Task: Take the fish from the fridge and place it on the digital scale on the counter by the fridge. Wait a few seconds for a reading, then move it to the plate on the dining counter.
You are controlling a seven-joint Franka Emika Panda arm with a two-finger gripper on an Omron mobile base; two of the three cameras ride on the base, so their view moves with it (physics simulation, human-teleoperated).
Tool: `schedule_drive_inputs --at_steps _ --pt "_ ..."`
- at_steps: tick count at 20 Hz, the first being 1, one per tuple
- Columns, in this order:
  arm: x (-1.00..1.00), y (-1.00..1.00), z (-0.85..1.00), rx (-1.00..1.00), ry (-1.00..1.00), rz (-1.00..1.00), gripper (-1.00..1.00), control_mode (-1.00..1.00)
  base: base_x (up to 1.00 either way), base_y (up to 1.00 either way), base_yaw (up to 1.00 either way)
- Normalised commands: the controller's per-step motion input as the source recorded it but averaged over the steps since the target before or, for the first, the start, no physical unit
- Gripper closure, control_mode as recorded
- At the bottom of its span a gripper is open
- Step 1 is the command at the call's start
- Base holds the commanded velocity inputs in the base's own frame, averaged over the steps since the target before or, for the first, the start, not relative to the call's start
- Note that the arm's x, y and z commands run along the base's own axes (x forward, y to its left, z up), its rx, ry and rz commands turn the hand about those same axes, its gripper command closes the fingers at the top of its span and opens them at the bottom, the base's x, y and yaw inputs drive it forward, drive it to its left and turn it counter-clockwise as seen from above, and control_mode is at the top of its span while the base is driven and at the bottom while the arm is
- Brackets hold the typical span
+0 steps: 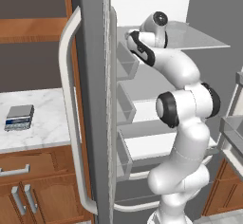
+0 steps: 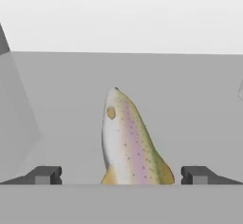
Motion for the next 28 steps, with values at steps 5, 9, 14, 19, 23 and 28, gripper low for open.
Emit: schedule_drive_inputs --at_steps 5,9,14,19,23,28 --pt "0.52 0.0 -0.06 0.0 0.03 0.0 -1.0 -1.0 0.0 0.0 0.0" --pt "0.32 0.0 -0.14 0.0 0.03 0.0 1.0 -1.0 0.0 0.0 0.0" --pt "0.06 0.0 -0.21 0.0 0.02 0.0 1.0 -1.0 0.0 0.0 0.0" --pt "-0.1 0.0 -0.19 0.0 -0.01 0.0 1.0 -1.0 0.0 0.0 0.0" --pt "-0.47 0.0 -0.19 0.0 -0.09 0.0 1.0 -1.0 0.0 0.0 0.0" --pt "-0.97 0.0 -0.13 0.0 -0.3 0.0 1.0 -1.0 0.0 0.0 0.0"
